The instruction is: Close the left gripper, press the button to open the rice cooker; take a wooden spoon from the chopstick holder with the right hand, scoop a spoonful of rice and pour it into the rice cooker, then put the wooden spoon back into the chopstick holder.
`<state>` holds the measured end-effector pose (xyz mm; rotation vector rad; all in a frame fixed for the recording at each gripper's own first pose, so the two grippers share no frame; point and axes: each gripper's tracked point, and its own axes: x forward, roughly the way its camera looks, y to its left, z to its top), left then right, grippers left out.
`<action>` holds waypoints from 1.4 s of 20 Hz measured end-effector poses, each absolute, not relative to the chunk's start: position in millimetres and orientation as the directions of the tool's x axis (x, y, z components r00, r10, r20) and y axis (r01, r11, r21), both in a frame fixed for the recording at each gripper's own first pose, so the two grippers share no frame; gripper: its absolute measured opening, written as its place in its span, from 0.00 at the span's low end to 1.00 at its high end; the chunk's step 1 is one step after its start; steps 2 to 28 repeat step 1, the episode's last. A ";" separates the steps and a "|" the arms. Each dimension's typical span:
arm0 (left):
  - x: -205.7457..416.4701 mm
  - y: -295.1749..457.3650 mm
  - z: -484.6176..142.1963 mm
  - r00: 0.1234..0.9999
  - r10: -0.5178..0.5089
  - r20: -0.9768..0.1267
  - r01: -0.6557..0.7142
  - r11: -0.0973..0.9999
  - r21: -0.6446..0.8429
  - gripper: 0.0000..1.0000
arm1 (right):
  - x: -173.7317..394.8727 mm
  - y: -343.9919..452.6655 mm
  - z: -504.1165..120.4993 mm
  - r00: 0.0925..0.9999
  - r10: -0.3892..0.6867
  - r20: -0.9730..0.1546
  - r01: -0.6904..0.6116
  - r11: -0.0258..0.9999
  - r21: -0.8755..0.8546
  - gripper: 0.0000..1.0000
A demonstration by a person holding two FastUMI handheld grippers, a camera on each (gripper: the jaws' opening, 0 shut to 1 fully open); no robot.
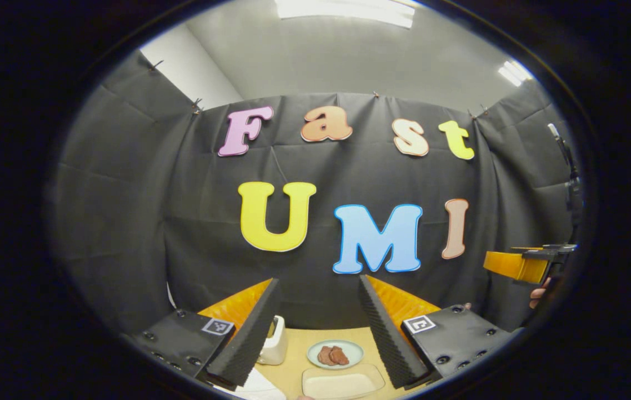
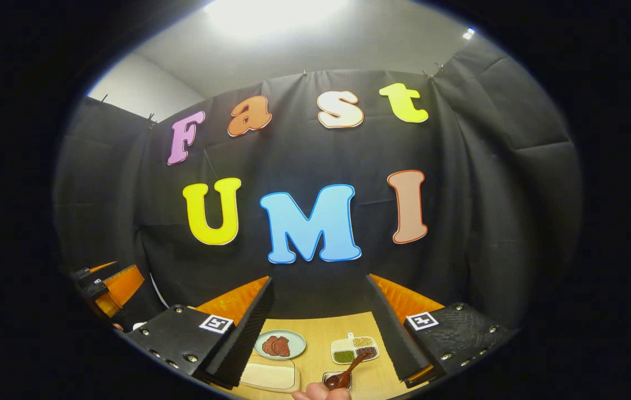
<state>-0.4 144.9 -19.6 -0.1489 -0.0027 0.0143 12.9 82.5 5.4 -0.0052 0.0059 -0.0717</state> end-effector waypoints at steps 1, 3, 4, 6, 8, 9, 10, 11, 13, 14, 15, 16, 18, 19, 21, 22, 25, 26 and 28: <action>-1.2 148.0 -20.1 1.000 0.015 0.002 -0.014 0.988 -0.151 0.91 | 13.8 85.7 4.1 0.998 -0.068 -0.007 0.068 0.998 -0.006 0.98; -1.2 148.0 -20.1 1.000 0.015 0.002 -0.014 0.988 -0.151 0.91 | 13.8 85.7 4.1 0.998 -0.068 -0.007 0.068 0.998 -0.006 0.98; -1.2 148.0 -20.1 1.000 0.015 0.002 -0.014 0.988 -0.151 0.91 | 13.8 85.7 4.1 0.998 -0.068 -0.007 0.068 0.998 -0.006 0.98; -1.2 148.0 -20.1 1.000 0.015 0.002 -0.014 0.988 -0.151 0.91 | 13.8 85.7 4.1 0.998 -0.068 -0.007 0.068 0.998 -0.006 0.98; -1.2 148.0 -20.1 1.000 0.015 0.002 -0.014 0.988 -0.151 0.91 | 13.8 85.7 4.1 0.998 -0.068 -0.007 0.068 0.998 -0.006 0.98; -1.2 148.0 -20.1 1.000 0.015 0.002 -0.014 0.988 -0.151 0.91 | 13.8 85.7 4.1 0.998 -0.068 -0.007 0.068 0.998 -0.006 0.98; -1.2 148.0 -20.1 1.000 0.015 0.002 -0.014 0.988 -0.151 0.91 | 13.8 85.7 4.1 0.998 -0.068 -0.007 0.068 0.998 -0.006 0.98; -1.2 148.0 -20.1 1.000 0.015 0.002 -0.014 0.988 -0.151 0.91 | 13.8 85.7 4.1 0.998 -0.068 -0.007 0.068 0.998 -0.006 0.98; -1.2 148.0 -20.1 1.000 0.015 0.002 -0.014 0.988 -0.151 0.91 | 13.8 85.7 4.1 0.998 -0.068 -0.007 0.068 0.998 -0.006 0.98; -1.2 148.0 -20.1 1.000 0.015 0.002 -0.014 0.988 -0.151 0.91 | 13.8 85.7 4.1 0.998 -0.068 -0.007 0.068 0.998 -0.006 0.98; -1.2 148.0 -20.1 1.000 0.015 0.002 -0.014 0.988 -0.151 0.91 | 13.8 85.7 4.1 0.998 -0.068 -0.007 0.068 0.998 -0.006 0.98; -1.2 148.0 -20.1 1.000 0.015 0.002 -0.014 0.988 -0.151 0.91 | 13.8 85.7 4.1 0.998 -0.068 -0.007 0.068 0.998 -0.006 0.98; -1.2 148.0 -20.1 1.000 0.015 0.002 -0.014 0.988 -0.151 0.91 | 13.8 85.7 4.1 0.998 -0.068 -0.007 0.068 0.998 -0.006 0.98; -1.2 148.0 -20.1 1.000 0.015 0.002 -0.014 0.988 -0.151 0.91 | 13.8 85.7 4.1 0.998 -0.068 -0.007 0.068 0.998 -0.006 0.98; -1.2 148.0 -20.1 1.000 0.015 0.002 -0.014 0.988 -0.151 0.91 | 13.8 85.7 4.1 0.998 -0.068 -0.007 0.068 0.998 -0.006 0.98; -1.2 148.0 -20.1 1.000 0.015 0.002 -0.014 0.988 -0.151 0.91 | 13.8 85.7 4.1 0.998 -0.068 -0.007 0.068 0.998 -0.006 0.98; -1.2 148.0 -20.1 1.000 0.015 0.002 -0.014 0.988 -0.151 0.91 | 13.8 85.7 4.1 0.998 -0.068 -0.007 0.068 0.998 -0.006 0.98; -1.2 148.0 -20.1 1.000 0.015 0.002 -0.014 0.988 -0.151 0.91 | 13.8 85.7 4.1 0.998 -0.068 -0.007 0.068 0.998 -0.006 0.98; -1.2 148.0 -20.1 1.000 0.015 0.002 -0.014 0.988 -0.151 0.91 | 13.8 85.7 4.1 0.998 -0.068 -0.007 0.068 0.998 -0.006 0.98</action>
